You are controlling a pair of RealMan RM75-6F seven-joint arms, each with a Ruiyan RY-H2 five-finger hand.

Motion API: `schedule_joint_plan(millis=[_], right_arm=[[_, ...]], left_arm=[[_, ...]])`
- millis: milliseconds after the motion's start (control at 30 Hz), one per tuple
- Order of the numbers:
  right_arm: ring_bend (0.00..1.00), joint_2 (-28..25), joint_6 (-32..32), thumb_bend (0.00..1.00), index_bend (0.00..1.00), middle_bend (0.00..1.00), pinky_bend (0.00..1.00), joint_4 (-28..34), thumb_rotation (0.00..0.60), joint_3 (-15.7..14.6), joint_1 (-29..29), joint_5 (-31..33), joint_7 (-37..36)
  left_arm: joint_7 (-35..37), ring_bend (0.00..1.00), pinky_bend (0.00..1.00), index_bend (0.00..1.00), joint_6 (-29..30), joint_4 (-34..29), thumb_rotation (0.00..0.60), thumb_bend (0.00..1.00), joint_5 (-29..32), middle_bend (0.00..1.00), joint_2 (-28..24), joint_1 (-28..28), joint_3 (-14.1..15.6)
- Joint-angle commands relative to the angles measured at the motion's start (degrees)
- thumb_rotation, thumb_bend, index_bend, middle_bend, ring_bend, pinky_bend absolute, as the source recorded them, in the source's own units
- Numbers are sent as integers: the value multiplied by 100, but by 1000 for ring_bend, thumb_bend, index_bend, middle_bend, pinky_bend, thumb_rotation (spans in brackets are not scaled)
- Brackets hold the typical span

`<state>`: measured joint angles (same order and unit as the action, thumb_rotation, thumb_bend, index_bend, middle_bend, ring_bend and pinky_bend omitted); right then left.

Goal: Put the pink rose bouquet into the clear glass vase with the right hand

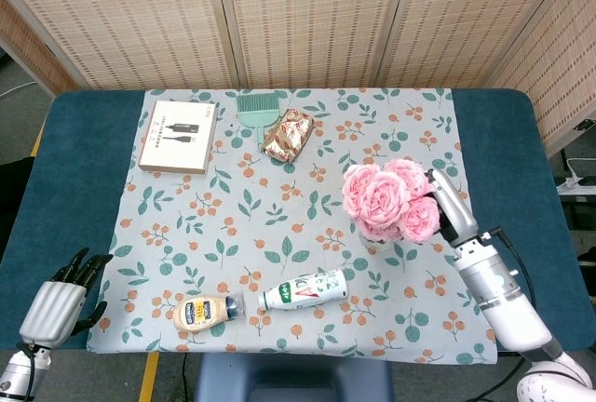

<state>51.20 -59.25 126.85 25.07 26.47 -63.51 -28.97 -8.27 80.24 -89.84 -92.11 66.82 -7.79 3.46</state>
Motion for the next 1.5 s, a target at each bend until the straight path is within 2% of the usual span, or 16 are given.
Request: schedule_joint_plan(millis=[33, 233, 433, 667, 800, 967, 1033, 1133, 1200, 1300, 1400, 1500], right_arm=[[914, -64, -57, 906, 931, 1000, 1000, 72, 600, -19, -47, -11, 21], [914, -103, 4, 905, 931, 1000, 1000, -68, 600, -120, -175, -12, -360], [914, -45, 574, 906, 931, 1000, 1000, -536, 600, -141, -96, 2, -1199], [914, 176, 834, 906, 930, 1000, 1000, -1008, 600, -248, -11, 140, -1426], [914, 376, 1041, 905, 930, 1000, 1000, -1445, 600, -310, 71, 359, -1539], [901, 923, 1377, 898, 928, 1000, 1000, -2337, 600, -289, 250, 608, -1923], [892, 1110, 1653, 824, 881, 1000, 1000, -2720, 600, -264, 335, 628, -2164], [879, 1309, 1949, 600, 735, 1000, 1000, -3124, 600, -251, 391, 427, -2456], [875, 1354, 2120, 427, 594, 1000, 1000, -3251, 600, -259, 395, 233, -2630], [864, 1353, 2261, 227, 372, 1000, 1000, -3343, 600, -262, 350, -182, -2908], [851, 1315, 2181, 115, 229, 1000, 997, -3362, 600, -255, 250, -619, -3208], [843, 1212, 2020, 52, 171, 1000, 987, -3321, 600, -296, 141, -1052, -3476]], left_arm=[[3, 48, 284, 101, -20, 8, 600, 354, 25, 144, 6, -4, -6], [10, 48, 284, 101, -51, 7, 600, 354, 14, 145, 6, -16, 9], [52, 48, 284, 101, -75, 29, 600, 354, 40, 145, 6, -24, 3], [91, 48, 284, 101, -57, 32, 600, 353, 52, 145, -9, -21, -7], [91, 48, 284, 101, -16, 28, 600, 354, 14, 145, -12, -10, 0], [44, 49, 284, 101, -55, 16, 600, 354, 22, 146, -6, -20, 10], [36, 48, 284, 101, -43, 8, 600, 354, 12, 146, -7, -18, 11], [34, 48, 284, 100, -46, 12, 600, 354, 40, 146, -3, -12, 3], [36, 48, 284, 101, -64, 14, 600, 354, 63, 147, -2, -14, 0], [40, 48, 284, 101, -77, 12, 600, 354, 58, 146, -3, -21, 4], [35, 48, 284, 101, -68, 21, 600, 353, 16, 150, 1, -26, 16], [32, 48, 284, 101, -98, 31, 600, 353, 17, 154, 13, -36, 24]])
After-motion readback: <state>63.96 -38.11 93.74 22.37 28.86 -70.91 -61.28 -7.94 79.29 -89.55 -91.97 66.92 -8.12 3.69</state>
